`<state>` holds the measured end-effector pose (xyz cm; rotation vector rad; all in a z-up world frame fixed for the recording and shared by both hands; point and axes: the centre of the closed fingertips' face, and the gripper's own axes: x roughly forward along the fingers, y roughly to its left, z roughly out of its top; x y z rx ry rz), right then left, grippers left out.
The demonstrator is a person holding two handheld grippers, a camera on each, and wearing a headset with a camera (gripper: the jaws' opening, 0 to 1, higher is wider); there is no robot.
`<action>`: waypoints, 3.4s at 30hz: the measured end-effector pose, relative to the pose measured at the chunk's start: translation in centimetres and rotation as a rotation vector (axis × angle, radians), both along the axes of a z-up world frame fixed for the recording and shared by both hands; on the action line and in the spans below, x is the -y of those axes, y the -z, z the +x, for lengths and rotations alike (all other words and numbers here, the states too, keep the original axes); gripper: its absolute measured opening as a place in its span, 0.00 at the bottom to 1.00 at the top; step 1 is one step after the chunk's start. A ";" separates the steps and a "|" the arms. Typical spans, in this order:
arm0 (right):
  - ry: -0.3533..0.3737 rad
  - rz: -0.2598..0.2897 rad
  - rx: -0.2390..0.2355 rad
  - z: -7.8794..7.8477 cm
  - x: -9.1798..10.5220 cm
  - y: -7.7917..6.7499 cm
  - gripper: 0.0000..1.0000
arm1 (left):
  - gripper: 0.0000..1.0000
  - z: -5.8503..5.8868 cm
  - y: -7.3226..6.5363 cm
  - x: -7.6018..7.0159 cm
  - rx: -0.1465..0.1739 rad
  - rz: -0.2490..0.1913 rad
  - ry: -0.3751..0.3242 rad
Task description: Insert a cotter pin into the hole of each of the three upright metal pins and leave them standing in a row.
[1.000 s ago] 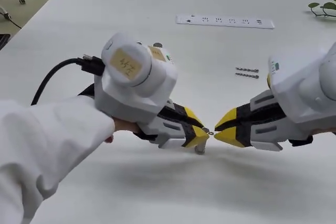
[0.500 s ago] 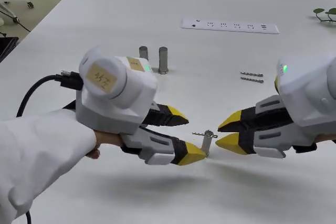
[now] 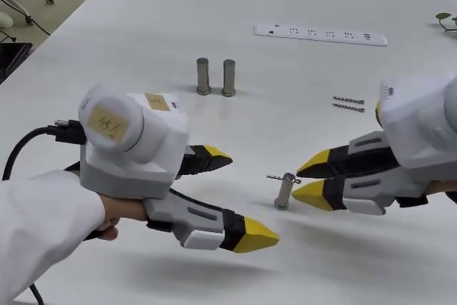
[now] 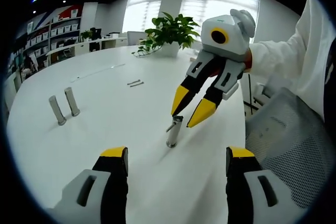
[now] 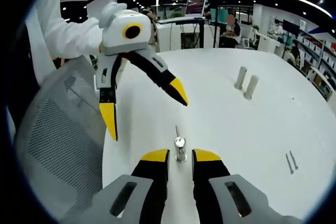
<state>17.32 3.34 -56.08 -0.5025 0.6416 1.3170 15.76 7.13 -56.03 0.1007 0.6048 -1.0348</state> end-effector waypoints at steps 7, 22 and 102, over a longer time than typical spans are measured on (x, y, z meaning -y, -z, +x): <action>0.003 0.008 -0.011 -0.1 -0.5 0.3 0.12 | 0.88 -0.1 0.3 -0.3 0.002 0.006 -0.043; -0.019 -0.024 -0.014 -0.1 -0.9 1.0 0.08 | 0.99 -0.2 -1.6 0.2 0.039 -0.066 -0.098; -0.253 -0.107 0.052 5.4 -7.1 0.2 0.05 | 0.97 0.1 -2.4 -2.8 0.029 -0.051 -0.171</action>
